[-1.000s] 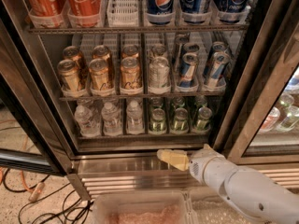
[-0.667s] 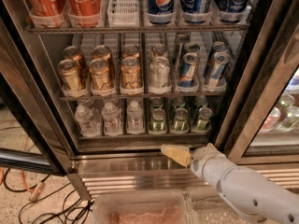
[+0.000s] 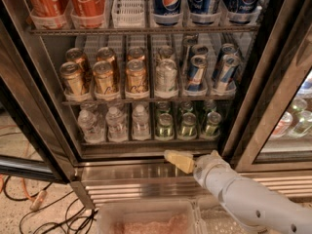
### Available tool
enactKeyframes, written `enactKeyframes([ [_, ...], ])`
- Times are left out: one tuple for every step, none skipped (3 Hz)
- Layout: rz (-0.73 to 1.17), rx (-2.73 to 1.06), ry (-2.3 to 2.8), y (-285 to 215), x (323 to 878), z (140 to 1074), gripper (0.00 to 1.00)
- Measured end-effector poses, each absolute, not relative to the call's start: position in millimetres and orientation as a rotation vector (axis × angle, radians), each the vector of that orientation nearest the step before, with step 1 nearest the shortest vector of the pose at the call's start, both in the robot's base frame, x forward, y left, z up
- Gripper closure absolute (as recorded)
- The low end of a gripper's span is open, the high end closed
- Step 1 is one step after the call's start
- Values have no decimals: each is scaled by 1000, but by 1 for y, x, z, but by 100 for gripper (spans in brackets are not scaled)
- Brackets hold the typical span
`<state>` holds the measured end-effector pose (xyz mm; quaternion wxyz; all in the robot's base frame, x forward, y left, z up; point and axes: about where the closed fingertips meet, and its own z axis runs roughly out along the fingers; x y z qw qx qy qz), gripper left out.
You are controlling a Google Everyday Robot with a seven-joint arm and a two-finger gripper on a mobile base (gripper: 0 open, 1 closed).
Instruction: Pick green can from bottom shelf of fridge
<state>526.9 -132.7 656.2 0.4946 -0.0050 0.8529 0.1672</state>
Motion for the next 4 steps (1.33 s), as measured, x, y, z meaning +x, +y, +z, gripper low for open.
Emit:
enactKeyframes([
  [402,29,2031,-125,539,644,0],
  [362,42,2003,-125,551,636,0],
  [293,72,1952,-133,563,641,0],
  [223,131,1904,-147,571,644,0],
])
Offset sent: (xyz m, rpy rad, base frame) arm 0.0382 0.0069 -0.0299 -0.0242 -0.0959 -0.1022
